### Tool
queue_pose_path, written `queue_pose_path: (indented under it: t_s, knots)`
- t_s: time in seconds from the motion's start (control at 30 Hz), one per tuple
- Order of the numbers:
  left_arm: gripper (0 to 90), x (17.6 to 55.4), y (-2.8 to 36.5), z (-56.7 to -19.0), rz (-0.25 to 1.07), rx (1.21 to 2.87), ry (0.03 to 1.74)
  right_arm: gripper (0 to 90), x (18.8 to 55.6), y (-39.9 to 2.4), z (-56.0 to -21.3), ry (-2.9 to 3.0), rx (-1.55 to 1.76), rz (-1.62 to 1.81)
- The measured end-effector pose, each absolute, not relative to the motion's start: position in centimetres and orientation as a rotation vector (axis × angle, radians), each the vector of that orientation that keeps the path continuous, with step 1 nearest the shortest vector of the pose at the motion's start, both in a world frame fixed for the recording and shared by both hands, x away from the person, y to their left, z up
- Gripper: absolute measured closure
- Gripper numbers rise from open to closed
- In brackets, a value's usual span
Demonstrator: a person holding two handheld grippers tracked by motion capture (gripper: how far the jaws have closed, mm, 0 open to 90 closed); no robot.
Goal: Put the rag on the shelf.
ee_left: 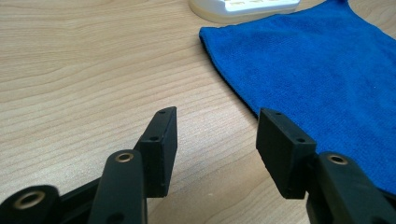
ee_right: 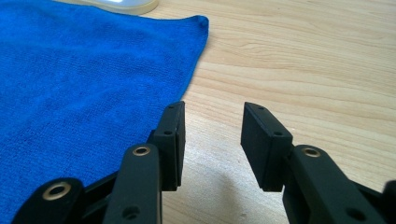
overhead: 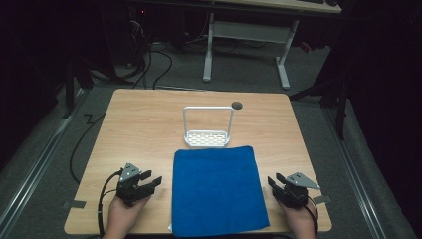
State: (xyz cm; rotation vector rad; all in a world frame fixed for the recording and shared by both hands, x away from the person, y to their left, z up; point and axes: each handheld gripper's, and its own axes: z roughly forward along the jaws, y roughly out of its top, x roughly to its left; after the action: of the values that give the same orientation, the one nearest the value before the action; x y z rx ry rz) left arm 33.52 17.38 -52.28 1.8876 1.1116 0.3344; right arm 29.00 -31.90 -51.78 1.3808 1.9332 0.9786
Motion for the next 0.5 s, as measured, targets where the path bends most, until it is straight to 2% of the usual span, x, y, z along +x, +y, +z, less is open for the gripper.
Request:
queue_pose_path:
  t_s: [0.13, 0.33, 0.5]
  knots:
    - [50.3, 33.5, 17.2, -52.3, 0.335, 1.898, 1.106, 60.9, 29.0, -31.9, -51.8, 1.939, 1.38, 0.982]
    - [56.8, 33.4, 16.6, -52.2, 0.32, 1.918, 1.083, 61.2, 29.0, -32.0, -51.8, 1.938, 1.379, 0.988]
    - [68.1, 33.2, 15.5, -52.2, 0.287, 1.954, 1.044, 62.8, 29.0, -31.8, -51.7, 1.944, 1.38, 0.996]
